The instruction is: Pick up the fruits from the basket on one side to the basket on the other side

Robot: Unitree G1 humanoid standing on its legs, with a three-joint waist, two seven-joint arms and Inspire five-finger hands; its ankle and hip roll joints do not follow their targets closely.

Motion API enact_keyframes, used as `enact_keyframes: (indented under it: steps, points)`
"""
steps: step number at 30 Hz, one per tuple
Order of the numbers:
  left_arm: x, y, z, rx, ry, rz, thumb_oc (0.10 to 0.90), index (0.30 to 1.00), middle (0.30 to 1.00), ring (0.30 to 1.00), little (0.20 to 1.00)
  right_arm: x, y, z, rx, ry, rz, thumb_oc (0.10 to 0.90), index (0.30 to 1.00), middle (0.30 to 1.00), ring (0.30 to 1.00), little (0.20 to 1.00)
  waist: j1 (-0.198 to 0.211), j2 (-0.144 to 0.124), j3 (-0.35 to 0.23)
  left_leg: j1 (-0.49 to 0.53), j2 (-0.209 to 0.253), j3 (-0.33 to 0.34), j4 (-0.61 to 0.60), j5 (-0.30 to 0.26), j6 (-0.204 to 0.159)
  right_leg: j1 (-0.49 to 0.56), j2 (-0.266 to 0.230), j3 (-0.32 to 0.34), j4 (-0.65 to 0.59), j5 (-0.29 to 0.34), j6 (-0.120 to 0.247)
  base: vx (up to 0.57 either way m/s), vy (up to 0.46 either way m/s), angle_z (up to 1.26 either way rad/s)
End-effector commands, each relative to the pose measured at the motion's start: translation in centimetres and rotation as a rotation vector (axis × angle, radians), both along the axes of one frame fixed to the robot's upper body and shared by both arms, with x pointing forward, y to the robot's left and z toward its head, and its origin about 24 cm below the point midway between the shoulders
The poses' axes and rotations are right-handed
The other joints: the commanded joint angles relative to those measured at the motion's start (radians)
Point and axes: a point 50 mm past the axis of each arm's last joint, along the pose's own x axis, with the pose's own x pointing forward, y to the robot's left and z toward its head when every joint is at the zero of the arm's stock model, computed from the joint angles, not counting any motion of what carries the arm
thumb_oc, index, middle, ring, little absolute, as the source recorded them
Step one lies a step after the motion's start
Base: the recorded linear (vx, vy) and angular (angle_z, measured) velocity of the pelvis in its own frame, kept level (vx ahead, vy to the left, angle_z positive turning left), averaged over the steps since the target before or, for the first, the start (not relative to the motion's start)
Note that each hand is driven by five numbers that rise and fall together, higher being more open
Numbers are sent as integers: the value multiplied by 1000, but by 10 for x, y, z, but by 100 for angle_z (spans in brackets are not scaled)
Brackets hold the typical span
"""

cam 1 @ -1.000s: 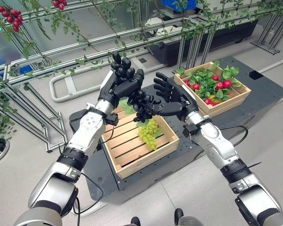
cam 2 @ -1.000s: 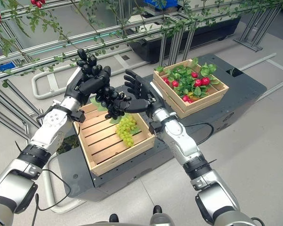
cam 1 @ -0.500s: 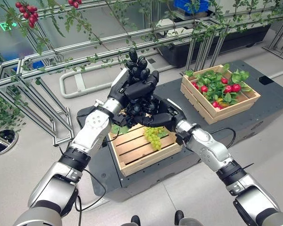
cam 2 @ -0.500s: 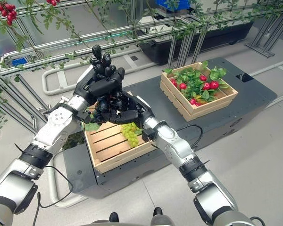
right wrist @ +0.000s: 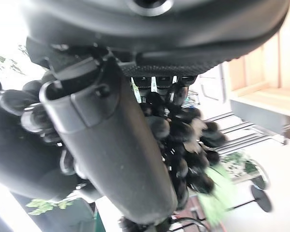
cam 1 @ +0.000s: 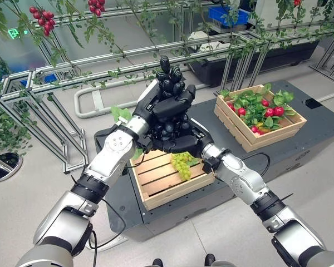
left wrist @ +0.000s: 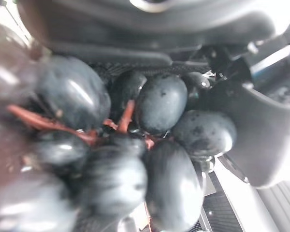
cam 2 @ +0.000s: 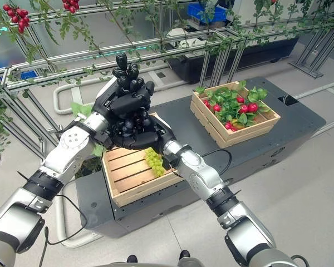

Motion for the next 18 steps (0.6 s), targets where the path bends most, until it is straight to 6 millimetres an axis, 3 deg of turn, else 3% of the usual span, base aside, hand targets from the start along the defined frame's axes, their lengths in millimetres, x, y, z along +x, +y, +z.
enact_keyframes:
  steps: [1, 12, 13, 14, 15, 18]
  points:
    - [14, -35, 58, -47, -172, -92, 400, 300, 300, 300, 300, 2, 23, 85, 411, -282, 10, 800, 900, 900, 900, 900, 21, 25, -142, -9, 8, -23, 2, -84, -5, 48, -26, -35, 2, -83, -34, 0, 0, 0]
    - [28, -24, 36, -94, -63, -28, 400, 300, 300, 300, 300, -1, 21, 90, 586, -278, 30, 800, 900, 900, 900, 900, 19, 22, -150, -14, 11, -21, 2, -82, -4, 39, -23, -29, 2, -83, -35, 0, 0, 0]
    - [28, -23, 36, -95, -62, -27, 400, 300, 300, 300, 300, -1, 22, 90, 589, -279, 34, 590, 585, 585, 585, 585, 19, 22, -149, -13, 12, -22, 2, -82, -4, 39, -23, -29, 2, -83, -35, 0, 0, 0]
    - [28, -23, 35, -99, -61, -25, 400, 300, 300, 300, 300, -1, 22, 90, 593, -278, 39, 511, 467, 467, 467, 467, 19, 22, -150, -13, 12, -22, 2, -82, -4, 39, -23, -29, 2, -83, -36, 0, 0, 0]
    - [29, -21, 34, -106, -60, -21, 400, 300, 300, 300, 300, -1, 22, 88, 601, -272, 52, 400, 300, 300, 300, 300, 19, 21, -151, -13, 13, -22, 2, -82, -4, 39, -23, -28, 2, -84, -36, 0, 0, 0]
    - [29, -18, 34, -121, -63, -15, 400, 300, 300, 300, 300, -1, 22, 87, 613, -261, 56, 400, 300, 300, 300, 300, 19, 21, -152, -12, 14, -23, 2, -82, -5, 40, -22, -27, 2, -85, -36, 0, 0, 0]
